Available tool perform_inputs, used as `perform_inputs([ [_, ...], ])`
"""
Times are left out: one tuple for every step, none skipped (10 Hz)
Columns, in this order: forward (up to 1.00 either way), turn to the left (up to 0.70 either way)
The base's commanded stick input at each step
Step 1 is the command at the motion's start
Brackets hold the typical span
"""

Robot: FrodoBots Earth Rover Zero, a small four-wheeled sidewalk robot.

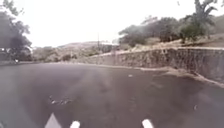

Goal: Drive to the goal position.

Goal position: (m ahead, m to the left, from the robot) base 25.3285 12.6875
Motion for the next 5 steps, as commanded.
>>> perform_inputs([
  [0.5, 0.0],
  [0.5, 0.0],
  [0.5, 0.0],
  [0.5, 0.0],
  [0.5, 0.0],
])
